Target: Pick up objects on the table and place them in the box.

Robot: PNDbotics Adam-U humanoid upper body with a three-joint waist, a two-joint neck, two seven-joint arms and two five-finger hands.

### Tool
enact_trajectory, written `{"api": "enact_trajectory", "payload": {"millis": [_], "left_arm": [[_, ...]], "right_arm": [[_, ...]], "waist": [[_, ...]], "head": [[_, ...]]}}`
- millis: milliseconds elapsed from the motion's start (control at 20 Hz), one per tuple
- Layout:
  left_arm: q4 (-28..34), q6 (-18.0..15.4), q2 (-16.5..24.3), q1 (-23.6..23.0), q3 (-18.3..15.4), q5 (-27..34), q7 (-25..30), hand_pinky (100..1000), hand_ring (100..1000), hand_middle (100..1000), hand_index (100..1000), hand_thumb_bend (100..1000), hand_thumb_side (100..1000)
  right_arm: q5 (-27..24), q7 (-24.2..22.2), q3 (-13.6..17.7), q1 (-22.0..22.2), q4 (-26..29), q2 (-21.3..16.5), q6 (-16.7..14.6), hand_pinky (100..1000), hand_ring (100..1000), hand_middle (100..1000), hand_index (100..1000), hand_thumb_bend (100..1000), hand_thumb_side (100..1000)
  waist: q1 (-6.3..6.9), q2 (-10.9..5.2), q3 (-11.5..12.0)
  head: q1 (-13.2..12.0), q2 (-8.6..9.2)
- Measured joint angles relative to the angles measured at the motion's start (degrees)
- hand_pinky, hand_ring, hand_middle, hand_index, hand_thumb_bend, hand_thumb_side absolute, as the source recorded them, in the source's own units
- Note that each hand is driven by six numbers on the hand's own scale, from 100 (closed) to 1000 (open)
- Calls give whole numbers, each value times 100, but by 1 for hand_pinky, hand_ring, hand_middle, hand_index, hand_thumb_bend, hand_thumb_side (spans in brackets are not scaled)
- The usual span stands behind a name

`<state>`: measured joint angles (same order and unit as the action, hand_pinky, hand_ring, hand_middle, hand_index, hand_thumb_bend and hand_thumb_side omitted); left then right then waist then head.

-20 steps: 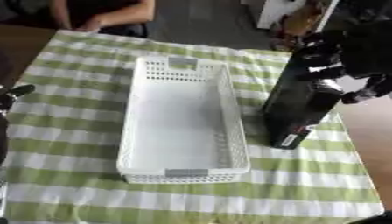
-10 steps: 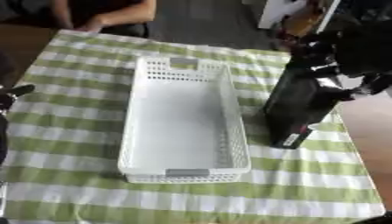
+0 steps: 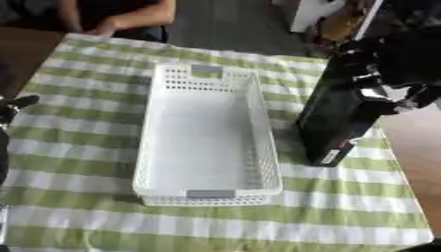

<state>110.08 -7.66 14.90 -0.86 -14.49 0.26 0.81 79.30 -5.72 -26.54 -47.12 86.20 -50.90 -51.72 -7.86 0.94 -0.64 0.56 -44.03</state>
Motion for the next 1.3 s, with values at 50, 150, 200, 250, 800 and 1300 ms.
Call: {"api": "enact_trajectory", "payload": {"millis": [50, 150, 200, 250, 800, 1300], "left_arm": [[0, 0, 0, 0, 0, 0, 0, 778, 1000, 1000, 899, 177, 1000], [0, 0, 0, 0, 0, 0, 0, 778, 1000, 1000, 899, 177, 1000], [0, 0, 0, 0, 0, 0, 0, 778, 1000, 1000, 899, 178, 1000], [0, 0, 1, 0, 0, 0, 0, 778, 1000, 1000, 899, 178, 1000], [-2, -1, 45, -1, -2, 0, -1, 778, 1000, 1000, 898, 179, 1000], [-2, -1, 46, -2, -2, 0, -1, 778, 1000, 1000, 898, 179, 1000]], "right_arm": [[-3, 8, 0, 24, 22, -4, -5, 1000, 1000, 1000, 1000, 522, 343], [-11, 23, -1, 65, 68, -20, -8, 1000, 1000, 1000, 1000, 533, 360], [-26, 31, -1, 97, 100, -55, -5, 1000, 1000, 1000, 1000, 521, 346], [-44, 38, 0, 124, 135, -86, 1, 1000, 1000, 1000, 1000, 518, 347], [-153, -9, 6, 283, 340, -212, 55, 1000, 1000, 1000, 1000, 496, 345], [-173, -46, 8, 301, 329, -258, 90, 1000, 1000, 1000, 1000, 474, 338]], "waist": [[-2, 0, -4], [-7, 0, -26], [-10, 0, -29], [-14, 0, -31], [-35, 0, -50], [-39, 0, -47]], "head": [[0, 0], [0, 0], [0, 0], [-1, 0], [-1, 0], [-1, 0]]}}
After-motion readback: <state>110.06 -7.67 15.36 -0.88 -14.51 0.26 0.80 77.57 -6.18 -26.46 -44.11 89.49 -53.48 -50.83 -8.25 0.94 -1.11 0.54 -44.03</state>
